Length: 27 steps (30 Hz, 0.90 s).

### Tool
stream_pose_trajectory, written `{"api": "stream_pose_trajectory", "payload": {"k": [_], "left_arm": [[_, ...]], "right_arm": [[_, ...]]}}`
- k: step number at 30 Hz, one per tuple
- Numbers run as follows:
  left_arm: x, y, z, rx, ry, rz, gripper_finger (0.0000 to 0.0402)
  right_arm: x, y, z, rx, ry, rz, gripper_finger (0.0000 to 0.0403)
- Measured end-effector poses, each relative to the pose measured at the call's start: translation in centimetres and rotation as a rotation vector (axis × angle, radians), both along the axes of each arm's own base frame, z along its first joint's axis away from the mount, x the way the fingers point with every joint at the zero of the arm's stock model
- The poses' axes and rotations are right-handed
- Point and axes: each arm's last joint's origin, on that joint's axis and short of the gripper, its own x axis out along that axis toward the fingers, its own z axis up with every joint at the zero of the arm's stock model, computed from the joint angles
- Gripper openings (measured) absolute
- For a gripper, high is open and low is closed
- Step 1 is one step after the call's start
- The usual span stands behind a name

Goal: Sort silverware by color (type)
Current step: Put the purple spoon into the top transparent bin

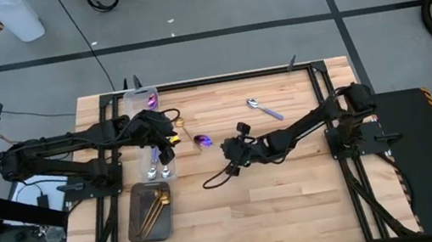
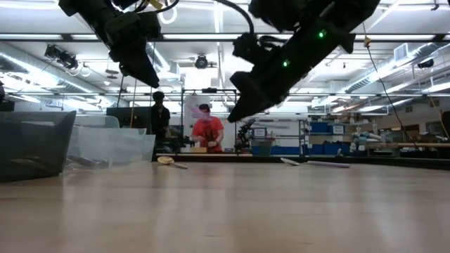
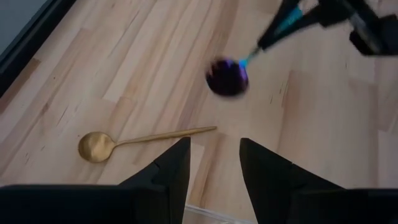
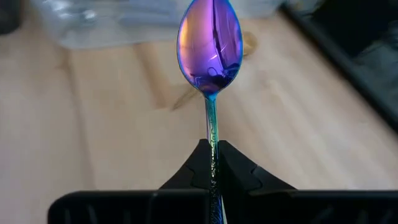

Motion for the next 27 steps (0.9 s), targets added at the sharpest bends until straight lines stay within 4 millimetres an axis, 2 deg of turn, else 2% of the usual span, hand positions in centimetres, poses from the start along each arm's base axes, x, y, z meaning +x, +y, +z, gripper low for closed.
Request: {"api": "stream_pose_trajectory", "payload": {"k": [8, 18, 27], "left_arm": [[0.5, 0.1, 0.6, 0.041, -0.073, -0.024, 0.0146], [2.1, 0.4, 3.2, 0.194, -0.367, -0.078, 0.0146], [2.8, 0.2, 5.5, 0.223, -0.617, -0.184, 0.0146]], "right_arm": [[-0.7, -0.5, 3.9, -0.172, -0.101, -0.111, 0.0018], [0.0, 0.6, 9.1, -0.431, -0.341, -0.033, 0.0018], [0.2, 0.9, 10.7, -0.495, -0.464, 0.065, 0.0018]]}}
